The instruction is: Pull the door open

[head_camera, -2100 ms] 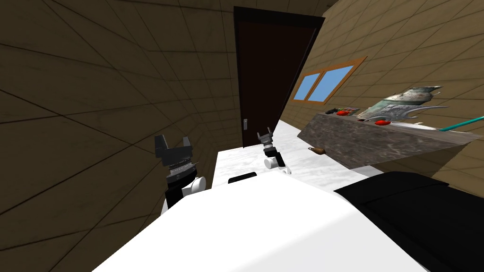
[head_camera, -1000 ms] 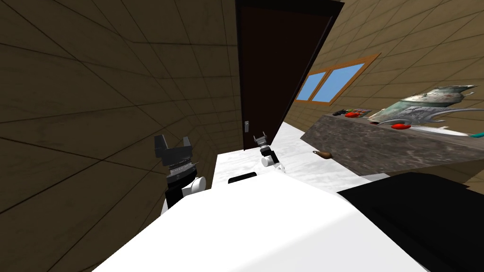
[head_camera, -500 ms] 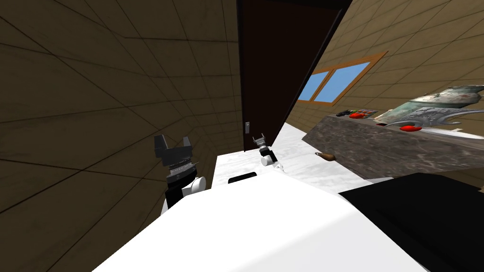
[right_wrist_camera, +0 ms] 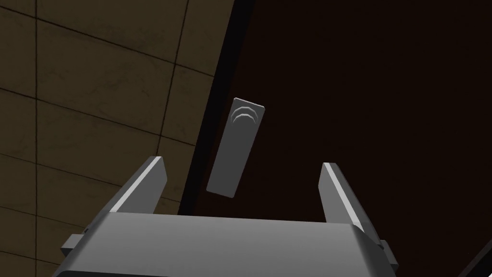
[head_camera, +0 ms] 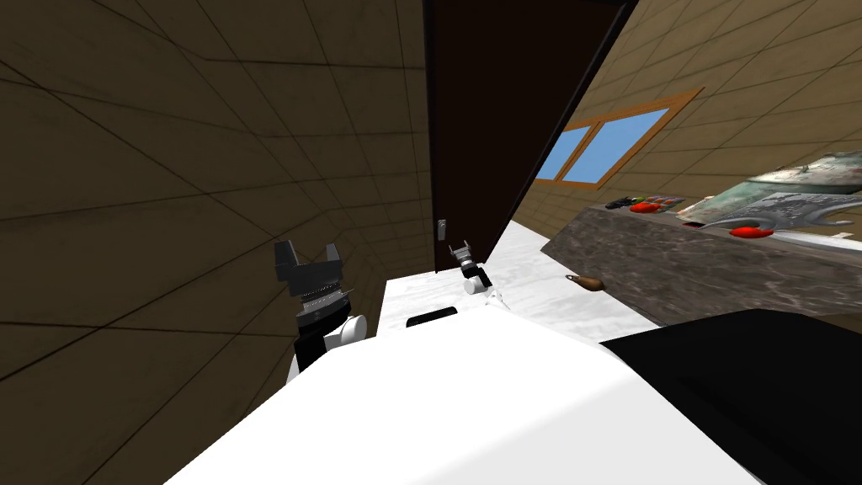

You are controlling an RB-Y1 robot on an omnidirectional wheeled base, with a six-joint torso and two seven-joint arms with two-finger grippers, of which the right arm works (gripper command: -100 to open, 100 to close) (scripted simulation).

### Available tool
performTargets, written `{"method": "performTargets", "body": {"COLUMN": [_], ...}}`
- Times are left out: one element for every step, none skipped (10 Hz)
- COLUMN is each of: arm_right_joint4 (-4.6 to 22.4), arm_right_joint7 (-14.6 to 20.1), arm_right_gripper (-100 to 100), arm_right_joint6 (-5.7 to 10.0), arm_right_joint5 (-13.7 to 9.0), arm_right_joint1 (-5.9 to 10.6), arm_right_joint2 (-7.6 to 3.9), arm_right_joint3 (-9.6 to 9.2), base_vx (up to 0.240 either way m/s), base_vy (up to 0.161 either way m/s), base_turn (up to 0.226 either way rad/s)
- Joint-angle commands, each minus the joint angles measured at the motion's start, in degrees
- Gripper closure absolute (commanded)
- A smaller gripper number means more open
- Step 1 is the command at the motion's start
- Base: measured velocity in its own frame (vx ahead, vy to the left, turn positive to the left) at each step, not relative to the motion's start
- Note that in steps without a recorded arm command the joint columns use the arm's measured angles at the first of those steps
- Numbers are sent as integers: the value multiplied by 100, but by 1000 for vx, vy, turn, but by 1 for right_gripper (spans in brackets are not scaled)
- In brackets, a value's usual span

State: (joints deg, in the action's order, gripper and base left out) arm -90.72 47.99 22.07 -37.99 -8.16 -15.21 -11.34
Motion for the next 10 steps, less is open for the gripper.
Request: {"method": "performTargets", "body": {"arm_right_joint4": [184, 282, 380, 478, 575, 743, 827, 912, 1056, 1123], "arm_right_joint7": [173, 259, 345, 431, 516, 663, 737, 811, 938, 996], "arm_right_gripper": [-100, -100, -100, -100, -100, -100, -100, -100, -100, -100], "arm_right_joint6": [8, 10, 11, 13, 15, 17, 19, 20, 22, 23], "arm_right_joint5": [-133, -207, -281, -354, -427, -554, -617, -681, -790, -840], "arm_right_joint1": [97, 146, 196, 245, 294, 380, 422, 465, 538, 572], "arm_right_joint2": [-62, -88, -115, -141, -168, -213, -236, -259, -298, -316], "arm_right_joint3": [-43, -70, -97, -124, -150, -196, -219, -242, -282, -300], "base_vx": [108, 90, 88, 103, 104, 147, 135, 114, 136, 129], "base_vy": [-7, -3, 0, -1, -5, -10, 9, -1, -17, -12], "base_turn": [4, 6, 6, 3, 4, 7, 10, 0, 4, 10]}}
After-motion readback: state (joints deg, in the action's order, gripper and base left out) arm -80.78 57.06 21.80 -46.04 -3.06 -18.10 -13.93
